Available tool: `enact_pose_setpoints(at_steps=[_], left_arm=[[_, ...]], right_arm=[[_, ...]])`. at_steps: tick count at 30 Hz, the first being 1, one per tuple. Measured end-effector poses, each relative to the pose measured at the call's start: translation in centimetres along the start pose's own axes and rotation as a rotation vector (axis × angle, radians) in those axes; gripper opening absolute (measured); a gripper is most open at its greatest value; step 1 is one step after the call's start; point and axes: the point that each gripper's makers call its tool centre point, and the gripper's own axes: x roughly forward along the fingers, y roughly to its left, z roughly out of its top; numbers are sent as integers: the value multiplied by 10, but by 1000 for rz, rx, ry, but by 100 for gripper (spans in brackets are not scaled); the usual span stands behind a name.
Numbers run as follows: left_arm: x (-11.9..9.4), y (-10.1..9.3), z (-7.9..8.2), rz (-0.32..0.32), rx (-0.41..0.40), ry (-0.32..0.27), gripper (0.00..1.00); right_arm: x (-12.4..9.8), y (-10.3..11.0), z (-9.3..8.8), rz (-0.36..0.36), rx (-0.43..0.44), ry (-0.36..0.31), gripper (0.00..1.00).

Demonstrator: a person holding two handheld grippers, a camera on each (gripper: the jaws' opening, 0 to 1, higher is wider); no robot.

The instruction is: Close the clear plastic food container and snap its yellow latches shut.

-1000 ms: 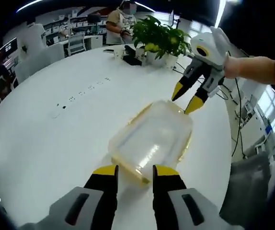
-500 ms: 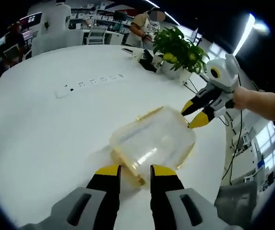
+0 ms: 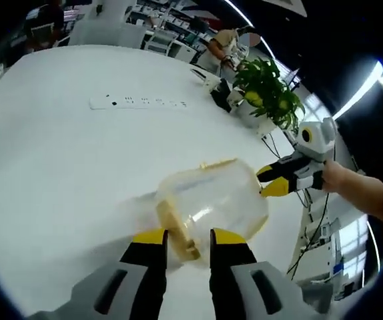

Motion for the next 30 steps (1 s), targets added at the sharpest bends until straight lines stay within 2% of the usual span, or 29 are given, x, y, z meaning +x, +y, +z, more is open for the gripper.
enact_pose_setpoints(at_steps=[7,8,11,14,15,16,17,18,26,30], left_arm=[[1,-1,0,-7,-10,-9,16],[2,-1,-2,-16,-53,-11,14],[0,-1,-2,-19,-9,-11,14],[-1,0,-3,-19,-9,-7,14],[-1,-2,-3,-24,-10,-8,14],[-2,-1,-4,-19,-10,-6,14],[-2,-1,-4,-17,-8,-6,14],[-3,-1,-4,-15,-3,-6,14],[-4,-1,-3,-6,-5,-13,14],[-1,7,7,-6,-30,-8,16]], right_arm=[[1,3,-1,16,41,0,20],[1,4,-1,19,51,-4,20],[1,5,-2,25,58,-3,19],[3,7,-2,52,145,-30,17],[5,5,-3,34,239,-33,16],[6,6,-1,72,242,-41,16],[6,3,-1,70,200,-43,16],[4,2,-1,69,194,-46,16],[3,2,0,67,176,-57,17],[2,5,-1,61,175,-58,19]])
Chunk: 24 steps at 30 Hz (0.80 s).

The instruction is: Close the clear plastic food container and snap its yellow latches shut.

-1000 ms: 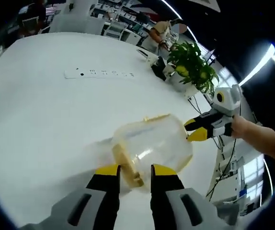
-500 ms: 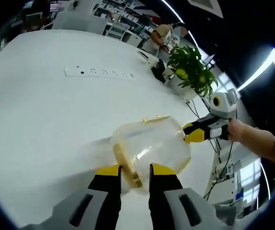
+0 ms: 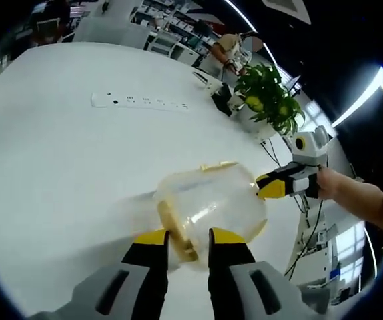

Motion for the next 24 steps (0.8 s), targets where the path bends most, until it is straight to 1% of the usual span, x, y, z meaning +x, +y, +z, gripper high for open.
enact_pose_setpoints(at_steps=[1,2,3,4,6,7,8,9,10,11,12,13,14,15,17,19,22,23,24], left_arm=[[1,0,0,-3,-5,2,16],[1,0,1,-5,-4,5,17],[0,-5,-2,-6,20,18,17],[-2,-8,-5,-5,80,37,18],[-2,-4,-3,5,141,37,18],[-3,1,-4,13,184,49,19],[-3,2,-4,16,218,61,19],[-5,-1,-3,21,281,74,19],[-5,-1,-2,26,300,74,19],[-8,-5,-1,38,351,76,20],[-10,-8,0,45,376,80,21],[-12,-12,1,42,421,93,22],[-13,-13,3,47,458,97,22],[-15,-15,6,59,515,100,22],[-16,-15,12,71,599,120,23],[-18,-17,18,71,670,129,24],[-17,-23,22,69,733,134,23],[-16,-28,23,58,770,138,23],[-15,-30,23,51,782,145,23]], right_arm=[[0,1,1,-7,-7,-4,20],[-1,0,3,-26,-45,0,20],[-1,1,3,-39,-71,2,21],[0,3,1,-43,-110,17,22],[2,7,-3,-47,-169,40,26],[3,11,-5,-53,-201,56,28],[4,13,-7,-60,-226,63,30],[5,15,-7,-70,-268,72,31],[5,17,-8,-75,-289,81,33],[5,18,-9,-79,-315,89,33],[4,19,-9,-90,-343,95,33],[3,20,-9,-99,-357,99,33],[3,19,-9,-105,-373,105,33],[1,19,-9,-118,-398,113,33],[-1,20,-7,-130,-442,122,32],[-2,21,-5,-131,-448,123,33],[-6,21,4,-153,-501,112,33],[-7,22,6,-155,-507,108,33],[-7,24,8,-152,-511,103,33]])
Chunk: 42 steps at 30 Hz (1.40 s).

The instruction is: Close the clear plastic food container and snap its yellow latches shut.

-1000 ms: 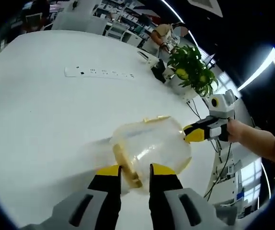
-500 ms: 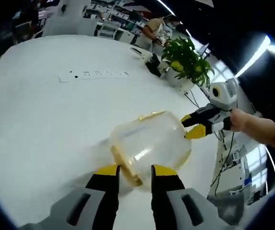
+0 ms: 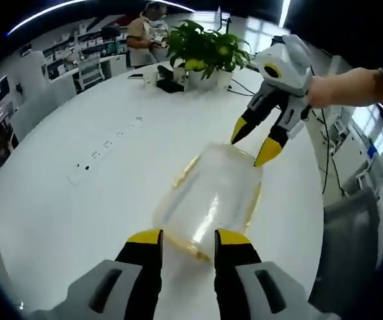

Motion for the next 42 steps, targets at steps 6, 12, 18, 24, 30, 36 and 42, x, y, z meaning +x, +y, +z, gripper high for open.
enact_pose_setpoints(at_steps=[6,12,18,24,30,36,42], left_arm=[[8,-6,13,-38,43,-10,26],[14,-16,18,-63,56,-11,25],[20,-20,24,-94,82,-32,24],[27,-21,29,-103,101,-40,23],[36,-25,34,-116,118,-42,22],[44,-32,40,-132,151,-44,22],[48,-32,42,-136,168,-47,21]], right_arm=[[3,7,12,30,-36,-10,32],[10,12,16,57,-67,-9,27],[16,14,15,71,-80,-8,26],[20,16,19,84,-73,-24,23],[24,17,21,88,-72,-33,22],[28,23,23,97,-87,-35,21],[32,28,23,102,-121,-32,20]])
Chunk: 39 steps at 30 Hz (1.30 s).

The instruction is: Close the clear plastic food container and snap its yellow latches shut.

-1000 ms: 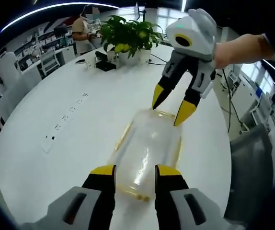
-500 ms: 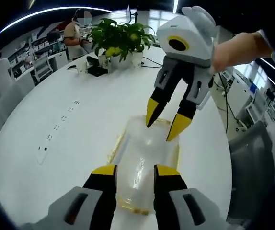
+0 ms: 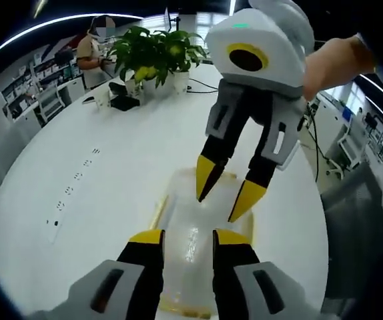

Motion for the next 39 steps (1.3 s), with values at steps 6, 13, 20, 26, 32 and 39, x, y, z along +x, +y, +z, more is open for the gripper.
enact_pose_setpoints(at_steps=[6,13,20,26,32,39], left_arm=[[2,0,0,-3,13,4,20],[4,2,0,-6,20,8,20],[6,5,2,-1,27,13,22],[6,7,2,3,34,23,23],[7,9,2,-3,51,28,24],[7,11,3,-22,61,38,27]], right_arm=[[3,5,2,3,-51,0,19],[3,9,2,3,-91,7,20],[4,15,2,16,-102,-1,22],[3,21,1,21,-117,-8,26],[4,25,-1,5,-186,-14,29],[7,31,-4,-21,-277,-11,35]])
